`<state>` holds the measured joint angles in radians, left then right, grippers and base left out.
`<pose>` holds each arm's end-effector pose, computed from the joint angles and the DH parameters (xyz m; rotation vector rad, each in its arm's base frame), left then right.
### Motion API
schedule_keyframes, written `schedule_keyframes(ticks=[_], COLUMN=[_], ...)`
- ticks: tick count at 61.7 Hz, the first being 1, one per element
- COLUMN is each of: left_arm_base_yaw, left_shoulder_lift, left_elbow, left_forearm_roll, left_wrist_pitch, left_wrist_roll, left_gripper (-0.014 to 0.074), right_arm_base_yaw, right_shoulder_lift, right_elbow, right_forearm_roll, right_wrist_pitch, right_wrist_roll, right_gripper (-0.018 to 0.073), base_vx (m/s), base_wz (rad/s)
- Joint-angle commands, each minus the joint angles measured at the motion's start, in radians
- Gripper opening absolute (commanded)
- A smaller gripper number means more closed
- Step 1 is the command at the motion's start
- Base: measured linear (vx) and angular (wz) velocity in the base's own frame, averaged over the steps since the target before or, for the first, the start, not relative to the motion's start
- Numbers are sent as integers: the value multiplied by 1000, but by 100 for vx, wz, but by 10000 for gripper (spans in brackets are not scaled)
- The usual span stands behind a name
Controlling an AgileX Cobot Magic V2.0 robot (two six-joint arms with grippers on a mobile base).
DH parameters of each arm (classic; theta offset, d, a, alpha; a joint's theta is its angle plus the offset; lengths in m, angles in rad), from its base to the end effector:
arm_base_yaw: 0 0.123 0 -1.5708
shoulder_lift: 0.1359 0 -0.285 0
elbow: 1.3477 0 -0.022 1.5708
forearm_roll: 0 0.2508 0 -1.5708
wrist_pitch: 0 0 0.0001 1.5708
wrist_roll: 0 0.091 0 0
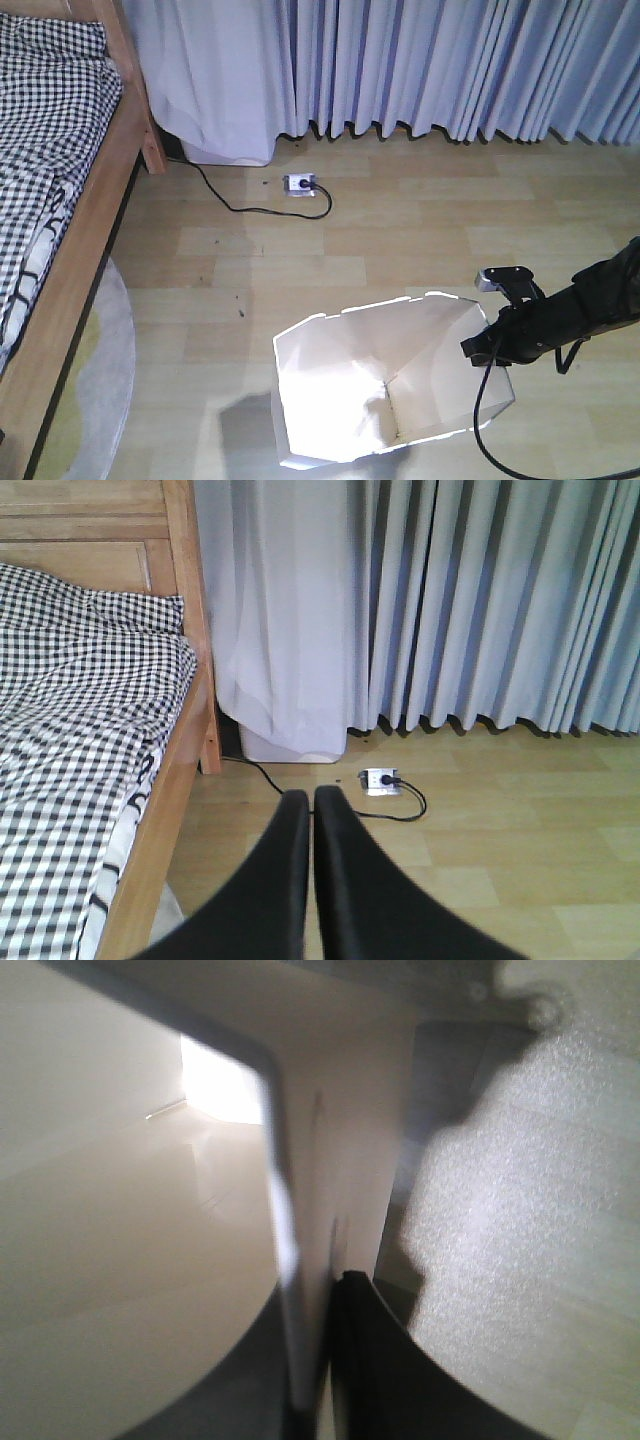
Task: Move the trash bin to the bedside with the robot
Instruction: 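Carry the bin in the right gripper while driving toward the bed, then carry the bin up to the floor beside the bed frame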
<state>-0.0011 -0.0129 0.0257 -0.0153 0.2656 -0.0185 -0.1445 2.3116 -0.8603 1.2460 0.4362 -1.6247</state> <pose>0.0549 -0.0004 0.1812 -0.0254 1.7619 -0.0285 0.2991 -0.0066 -0.0188 -0.4038 2.8921 0.5633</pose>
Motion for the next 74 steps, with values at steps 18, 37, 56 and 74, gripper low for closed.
schedule_keyframes(ticks=[18, 37, 56, 74], left_arm_base_yaw=[-2, -2, -2, -2], left_shoulder_lift=[-14, -14, -14, -14], left_elbow=[19, 19, 19, 19], left_forearm_roll=[-4, -4, -4, -4], left_wrist_pitch=[-69, -69, -69, -69], left_wrist_roll=[-4, -4, -4, -4], left_gripper=[-7, -7, -7, -7], right_arm_base_yaw=[-6, -6, -6, -6], right_shoulder_lift=[-72, -72, -72, -72], right_elbow=[-11, -11, -11, -11], right_forearm_roll=[41, 41, 41, 41], right_wrist_pitch=[188, 190, 190, 190], right_wrist_roll=[7, 7, 7, 7], right_gripper=[-6, -6, -6, -6], base_vx=[23, 21, 17, 17], base_wz=[4, 4, -3, -8])
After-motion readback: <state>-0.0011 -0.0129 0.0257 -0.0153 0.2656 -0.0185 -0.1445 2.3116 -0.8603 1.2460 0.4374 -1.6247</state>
